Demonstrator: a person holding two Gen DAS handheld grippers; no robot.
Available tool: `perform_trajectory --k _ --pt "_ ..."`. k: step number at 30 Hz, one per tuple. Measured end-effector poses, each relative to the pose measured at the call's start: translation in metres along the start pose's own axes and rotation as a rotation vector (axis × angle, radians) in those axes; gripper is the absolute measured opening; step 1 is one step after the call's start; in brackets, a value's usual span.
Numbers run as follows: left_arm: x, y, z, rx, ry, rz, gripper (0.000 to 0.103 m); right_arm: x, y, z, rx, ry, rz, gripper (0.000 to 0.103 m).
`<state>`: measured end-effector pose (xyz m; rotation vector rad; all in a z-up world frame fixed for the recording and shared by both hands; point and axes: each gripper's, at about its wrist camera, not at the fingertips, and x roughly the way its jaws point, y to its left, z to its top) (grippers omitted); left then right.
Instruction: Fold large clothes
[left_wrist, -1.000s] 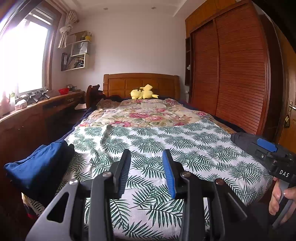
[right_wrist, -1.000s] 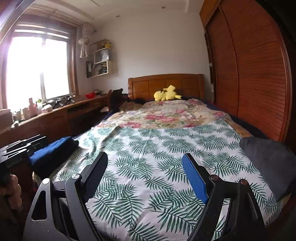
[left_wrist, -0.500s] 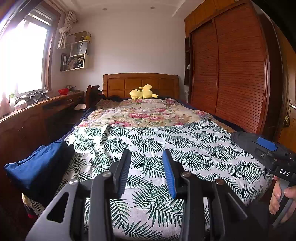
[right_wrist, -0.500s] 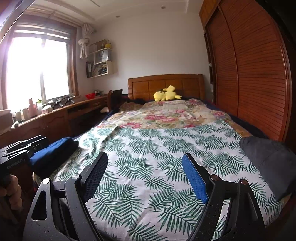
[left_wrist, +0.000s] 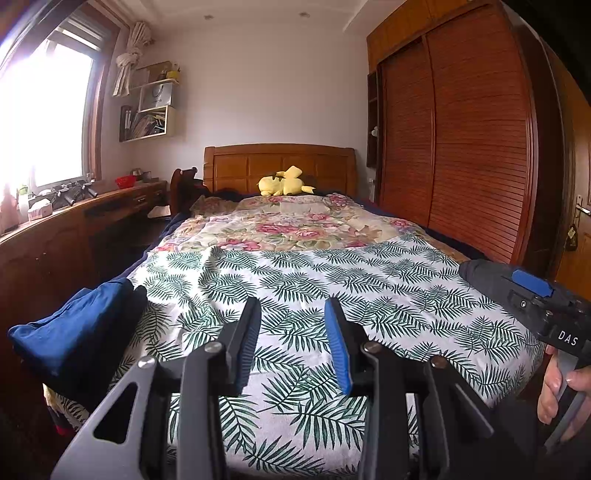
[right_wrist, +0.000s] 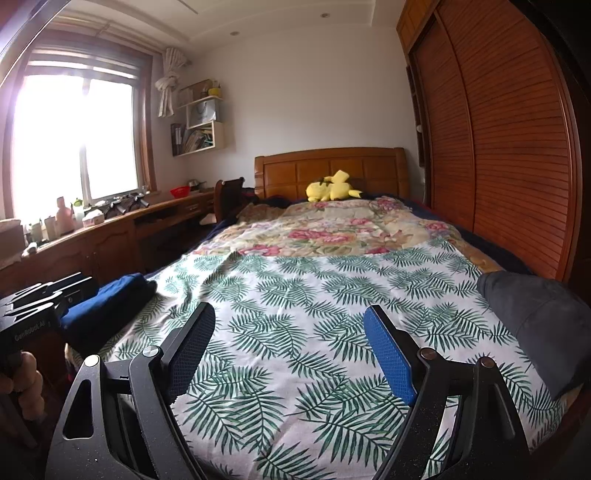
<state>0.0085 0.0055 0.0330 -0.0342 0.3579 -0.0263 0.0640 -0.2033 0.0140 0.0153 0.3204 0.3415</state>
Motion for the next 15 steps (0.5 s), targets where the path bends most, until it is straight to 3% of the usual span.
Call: perform_trajectory --k 15 --pt "-0.0020 0.0001 0.0007 0.005 -0.001 -0.004 0.035 -0.0004 0.0000 0.0008 0.001 -0.002 -0.004 0.085"
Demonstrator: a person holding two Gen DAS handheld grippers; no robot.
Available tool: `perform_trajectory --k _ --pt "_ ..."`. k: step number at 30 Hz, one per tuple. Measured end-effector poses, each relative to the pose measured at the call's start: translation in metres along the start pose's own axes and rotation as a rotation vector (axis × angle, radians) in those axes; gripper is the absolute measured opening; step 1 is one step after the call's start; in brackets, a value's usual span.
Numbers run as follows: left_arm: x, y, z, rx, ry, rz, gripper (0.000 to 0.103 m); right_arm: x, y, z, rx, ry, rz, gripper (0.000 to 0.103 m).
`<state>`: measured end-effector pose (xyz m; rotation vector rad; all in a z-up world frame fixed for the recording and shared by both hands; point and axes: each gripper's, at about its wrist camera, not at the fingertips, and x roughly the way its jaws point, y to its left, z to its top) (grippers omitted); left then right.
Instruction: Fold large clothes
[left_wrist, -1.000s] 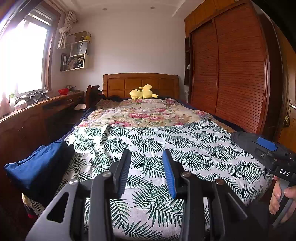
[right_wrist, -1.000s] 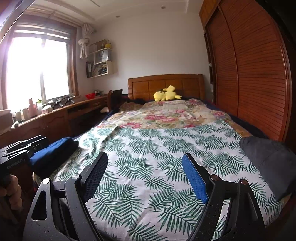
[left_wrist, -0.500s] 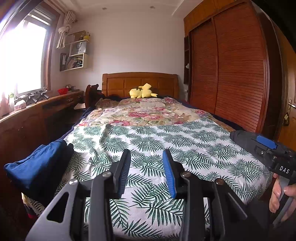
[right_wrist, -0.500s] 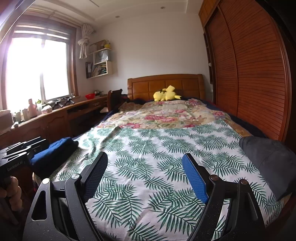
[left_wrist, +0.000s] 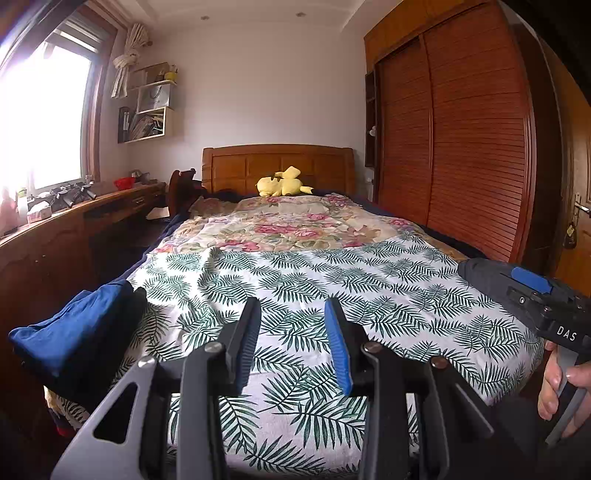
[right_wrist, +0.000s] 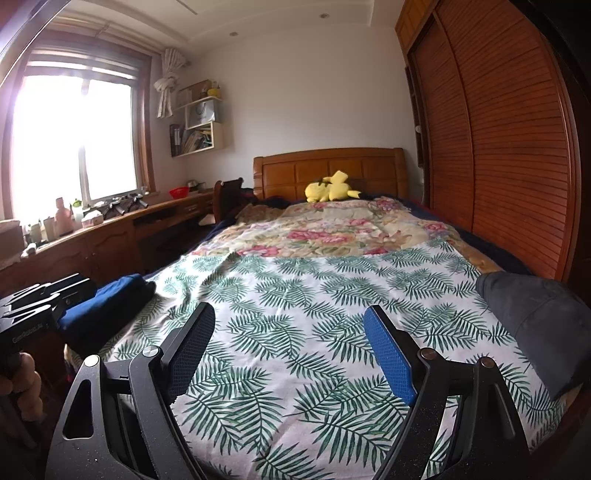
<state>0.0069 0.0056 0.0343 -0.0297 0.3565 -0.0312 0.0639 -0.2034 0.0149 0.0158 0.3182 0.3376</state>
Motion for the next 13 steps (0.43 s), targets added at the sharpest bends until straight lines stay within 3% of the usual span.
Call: perform_trajectory --k 13 --pt "-0.0006 0.0022 0.0026 -0.006 -0.001 0.000 0.035 0.0011 -0.0004 0.0019 0.003 0.001 -0.003 0.085"
